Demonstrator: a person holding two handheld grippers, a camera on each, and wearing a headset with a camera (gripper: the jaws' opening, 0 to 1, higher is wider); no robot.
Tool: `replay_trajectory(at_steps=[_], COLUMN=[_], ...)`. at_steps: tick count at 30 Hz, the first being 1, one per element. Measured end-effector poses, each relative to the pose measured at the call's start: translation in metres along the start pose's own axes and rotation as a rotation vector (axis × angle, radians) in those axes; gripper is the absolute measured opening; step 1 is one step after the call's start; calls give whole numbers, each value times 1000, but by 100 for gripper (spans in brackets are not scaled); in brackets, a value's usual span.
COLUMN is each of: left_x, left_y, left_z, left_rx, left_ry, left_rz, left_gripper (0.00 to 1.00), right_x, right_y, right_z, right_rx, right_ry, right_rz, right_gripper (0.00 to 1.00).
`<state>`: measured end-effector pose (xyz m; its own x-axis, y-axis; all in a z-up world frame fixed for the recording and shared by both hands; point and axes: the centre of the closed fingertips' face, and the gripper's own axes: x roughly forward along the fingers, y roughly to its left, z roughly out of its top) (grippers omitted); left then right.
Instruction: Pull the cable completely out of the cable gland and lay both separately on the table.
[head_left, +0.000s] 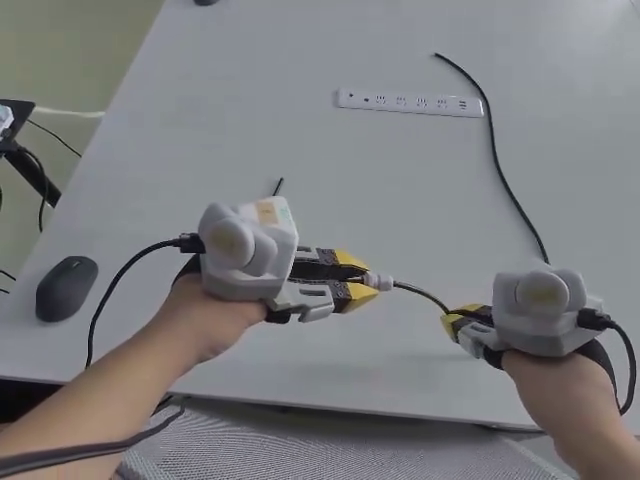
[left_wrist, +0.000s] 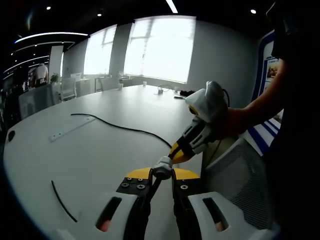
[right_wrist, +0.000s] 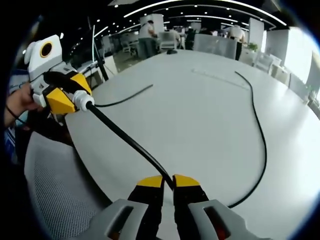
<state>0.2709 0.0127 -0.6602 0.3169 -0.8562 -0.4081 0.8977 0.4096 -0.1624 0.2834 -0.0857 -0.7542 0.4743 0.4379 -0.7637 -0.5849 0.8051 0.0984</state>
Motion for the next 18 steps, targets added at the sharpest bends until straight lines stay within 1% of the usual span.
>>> replay_trajectory(at_steps=[3, 5, 6, 8, 10, 11, 12, 13, 14, 15, 16, 18], left_x=[-2, -3, -3, -4, -4, -3, -3, -2, -1, -1, 0, 1], left_y=[1, 2, 3, 5, 7, 7, 7, 7, 6, 5, 5, 3], left_z=[0, 0, 0, 0, 0, 1, 1, 0, 0, 0, 1, 2], left_rx=[8, 5, 4, -3, -10, -7, -7, -5, -4, -2, -2, 0], left_ry=[4, 3, 2, 0, -2, -2, 0, 3, 6, 9, 9, 10], left_rz=[14, 19, 24, 28, 32, 32, 33, 35, 34, 33, 32, 29], left_gripper=[15, 15, 15, 15, 15, 15, 15, 15, 15, 15, 15, 15], right_x=[-5, -6, -7, -10, -15, -18, -22, -25, -30, -34, -37, -42], right_y=[1, 1, 2, 1, 2, 4, 8, 9, 13, 17, 21, 29], right_z=[3, 4, 4, 5, 9, 9, 12, 15, 20, 28, 34, 43], right_rx=[-13, -56, -83, -99, -145, -143, -136, -137, -169, -211, -242, -327], right_ry=[-11, -18, -13, -14, -33, -37, -48, -55, -70, -99, -117, -123], right_rz=[4, 0, 1, -10, -13, -8, 9, 14, 23, 30, 34, 24], right_gripper=[2, 2, 3, 4, 8, 11, 16, 19, 20, 21, 22, 23])
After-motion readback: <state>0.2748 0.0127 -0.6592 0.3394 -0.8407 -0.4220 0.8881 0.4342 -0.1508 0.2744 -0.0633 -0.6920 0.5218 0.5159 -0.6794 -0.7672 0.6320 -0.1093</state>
